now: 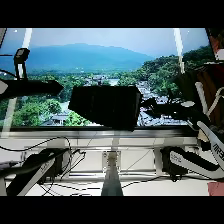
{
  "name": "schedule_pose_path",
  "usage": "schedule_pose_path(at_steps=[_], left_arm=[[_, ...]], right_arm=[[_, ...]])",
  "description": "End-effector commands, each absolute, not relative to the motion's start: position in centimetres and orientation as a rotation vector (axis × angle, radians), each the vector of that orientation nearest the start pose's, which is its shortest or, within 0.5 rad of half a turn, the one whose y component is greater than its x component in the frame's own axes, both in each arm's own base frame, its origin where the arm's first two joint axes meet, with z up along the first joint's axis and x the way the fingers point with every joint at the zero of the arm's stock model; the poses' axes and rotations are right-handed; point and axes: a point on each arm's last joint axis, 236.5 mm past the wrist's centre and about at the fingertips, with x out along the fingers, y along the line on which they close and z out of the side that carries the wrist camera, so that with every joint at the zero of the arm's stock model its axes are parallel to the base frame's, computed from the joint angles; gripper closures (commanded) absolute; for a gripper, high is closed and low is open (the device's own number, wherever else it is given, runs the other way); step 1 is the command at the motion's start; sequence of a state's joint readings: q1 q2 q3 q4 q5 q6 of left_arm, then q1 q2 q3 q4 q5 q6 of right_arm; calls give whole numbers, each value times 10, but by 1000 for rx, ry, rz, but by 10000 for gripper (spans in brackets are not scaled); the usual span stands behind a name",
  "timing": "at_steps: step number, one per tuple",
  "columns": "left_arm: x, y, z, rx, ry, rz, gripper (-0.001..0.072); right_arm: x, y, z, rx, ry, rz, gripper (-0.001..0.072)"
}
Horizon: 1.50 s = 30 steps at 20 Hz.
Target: Fold the clothes and pants, and hang the long-sleeved shirts on hangers.
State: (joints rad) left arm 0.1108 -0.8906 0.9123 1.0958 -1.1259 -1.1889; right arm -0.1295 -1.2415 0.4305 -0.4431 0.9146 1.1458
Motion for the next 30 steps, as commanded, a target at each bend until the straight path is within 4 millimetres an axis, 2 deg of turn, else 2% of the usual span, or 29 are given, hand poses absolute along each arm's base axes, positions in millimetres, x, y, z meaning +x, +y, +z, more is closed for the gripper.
schedule_pose_path(at_steps=[1,3,5,7,8,10,11,14,17,19,21,23,24,27,29,30], left_arm=[[327,-64,79,-143,989,-372,19],[327,-64,79,-144,990,-372,19],[327,-64,78,-144,990,-372,19],[327,-64,79,-143,989,-371,19],[327,-64,79,-143,989,-371,19],[328,-62,78,-137,985,-364,19],[329,-61,78,-137,983,-362,19],[329,-61,77,-139,986,-363,19],[329,-61,77,-139,986,-363,19],[329,-61,77,-139,986,-363,19],[329,-61,77,-139,986,-363,19],[329,-61,77,-139,986,-363,19],[329,-61,77,-139,986,-363,19],[329,-61,77,-139,986,-363,19],[329,-61,77,-139,986,-363,19],[329,-61,77,-139,986,-363,19]], right_arm=[[277,155,-114,984,1407,312,60],[281,180,-111,904,1427,390,63],[288,203,-106,834,1420,445,132],[303,218,-99,779,1370,461,180],[310,223,-94,751,1344,476,278],[323,227,-82,723,1310,503,642],[329,227,-76,699,1293,520,697],[343,228,-53,590,1246,585,697],[364,220,-12,460,1162,615,697],[386,199,26,409,1097,552,697],[406,166,74,387,1026,458,697],[418,120,127,376,940,340,697],[420,92,157,378,891,262,697],[403,-5,235,392,752,-17,697],[368,-80,279,417,662,-269,697],[347,-112,296,423,623,-380,697]])
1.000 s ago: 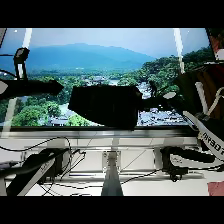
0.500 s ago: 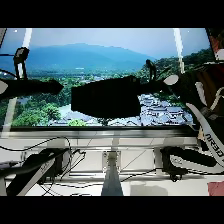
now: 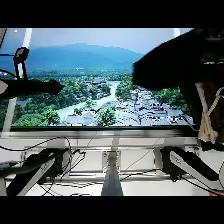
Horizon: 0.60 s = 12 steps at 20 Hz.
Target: Fold the clothes and pants, and hang the long-sleeved shirts on hangers.
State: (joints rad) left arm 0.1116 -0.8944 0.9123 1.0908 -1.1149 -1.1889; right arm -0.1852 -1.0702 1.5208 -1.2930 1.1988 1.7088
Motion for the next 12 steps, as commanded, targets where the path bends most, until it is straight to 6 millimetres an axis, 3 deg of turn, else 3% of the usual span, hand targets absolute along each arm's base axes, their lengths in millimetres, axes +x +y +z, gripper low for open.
schedule_pose_path(at_steps=[1,4,5,7,9,10,12], left_arm=[[329,-61,77,-139,986,-363,19],[330,-61,77,-138,986,-363,19],[329,-61,77,-139,986,-363,19],[330,-61,77,-138,986,-363,19],[329,-61,77,-139,987,-363,19],[330,-61,77,-138,986,-363,19],[329,-61,77,-139,987,-363,19]], right_arm=[[323,-142,313,434,580,-492,697],[254,-211,346,528,445,-793,697],[233,-226,352,579,401,-875,697],[190,-250,348,723,337,-1046,697],[156,-260,332,815,357,-1170,688],[145,-262,324,845,384,-1211,601],[137,-261,310,882,446,-1239,324]])
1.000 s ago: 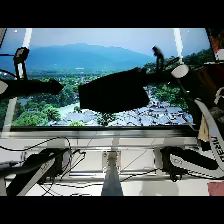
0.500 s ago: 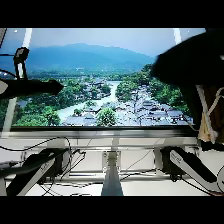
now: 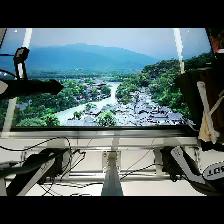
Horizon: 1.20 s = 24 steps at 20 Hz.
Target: Fold the clothes and pants, and hang the long-sleeved shirts on hangers.
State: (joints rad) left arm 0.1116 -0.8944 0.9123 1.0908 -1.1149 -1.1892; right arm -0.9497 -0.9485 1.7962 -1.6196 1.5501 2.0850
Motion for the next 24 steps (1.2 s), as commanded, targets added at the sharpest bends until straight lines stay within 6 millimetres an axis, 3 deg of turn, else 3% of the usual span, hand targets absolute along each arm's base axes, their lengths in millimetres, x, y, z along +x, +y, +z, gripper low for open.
schedule_pose_path(at_steps=[1,3,5,7,8,9,11,15,17,19,21,24], left_arm=[[329,-61,77,-138,986,-363,19],[329,-61,77,-139,987,-363,19],[329,-61,77,-138,986,-363,19],[330,-61,77,-139,986,-363,19],[330,-61,77,-139,986,-363,19],[330,-61,77,-138,986,-363,19],[329,-61,77,-139,987,-363,19],[329,-61,77,-139,986,-363,19],[329,-61,77,-139,987,-363,18],[329,-61,77,-139,986,-363,19],[330,-61,77,-139,986,-363,19],[330,-61,77,-138,986,-363,19]], right_arm=[[138,-260,303,894,479,-1236,236],[147,-256,293,899,537,-1186,226],[169,-249,289,863,595,-1067,244],[192,-237,285,804,660,-947,478],[204,-229,283,777,685,-900,674],[220,-219,282,736,705,-841,697],[256,-192,281,658,727,-703,697],[326,-96,283,421,761,-350,697],[349,-39,289,203,747,-131,697],[359,11,299,45,706,39,698],[360,32,301,-20,690,82,698],[359,42,301,-33,689,108,697]])
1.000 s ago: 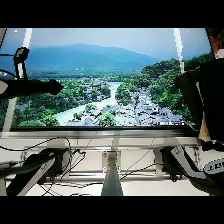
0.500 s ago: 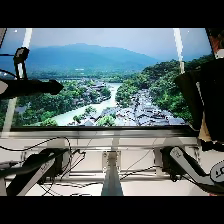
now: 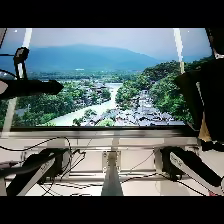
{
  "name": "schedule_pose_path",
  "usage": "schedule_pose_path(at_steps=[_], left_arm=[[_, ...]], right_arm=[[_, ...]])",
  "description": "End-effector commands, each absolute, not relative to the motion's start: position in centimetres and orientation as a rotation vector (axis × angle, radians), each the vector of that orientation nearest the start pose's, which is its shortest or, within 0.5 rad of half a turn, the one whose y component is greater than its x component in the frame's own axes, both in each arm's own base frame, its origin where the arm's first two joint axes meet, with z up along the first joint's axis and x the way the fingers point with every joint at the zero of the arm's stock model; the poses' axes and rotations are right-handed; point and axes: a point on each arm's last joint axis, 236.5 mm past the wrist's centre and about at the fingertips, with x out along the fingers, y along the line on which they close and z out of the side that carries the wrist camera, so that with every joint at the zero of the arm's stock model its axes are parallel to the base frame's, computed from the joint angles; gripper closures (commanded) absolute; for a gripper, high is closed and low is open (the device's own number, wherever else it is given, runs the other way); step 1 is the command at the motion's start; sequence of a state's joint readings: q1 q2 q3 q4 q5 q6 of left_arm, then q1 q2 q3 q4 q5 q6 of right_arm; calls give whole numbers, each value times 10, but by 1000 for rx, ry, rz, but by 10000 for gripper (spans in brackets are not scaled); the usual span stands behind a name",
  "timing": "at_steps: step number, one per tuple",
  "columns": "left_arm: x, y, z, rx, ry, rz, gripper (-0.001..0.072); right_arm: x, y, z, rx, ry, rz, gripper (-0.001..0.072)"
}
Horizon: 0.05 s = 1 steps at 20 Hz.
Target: Fold the clothes and pants, and hang the long-sleeved shirts on hangers.
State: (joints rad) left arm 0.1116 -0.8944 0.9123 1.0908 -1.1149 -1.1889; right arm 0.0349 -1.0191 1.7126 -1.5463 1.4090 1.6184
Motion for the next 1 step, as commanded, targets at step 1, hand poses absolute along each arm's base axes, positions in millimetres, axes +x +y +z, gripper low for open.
schedule_pose_path(at_steps=[1], left_arm=[[329,-61,77,-138,986,-363,18]], right_arm=[[359,42,301,-33,690,108,697]])
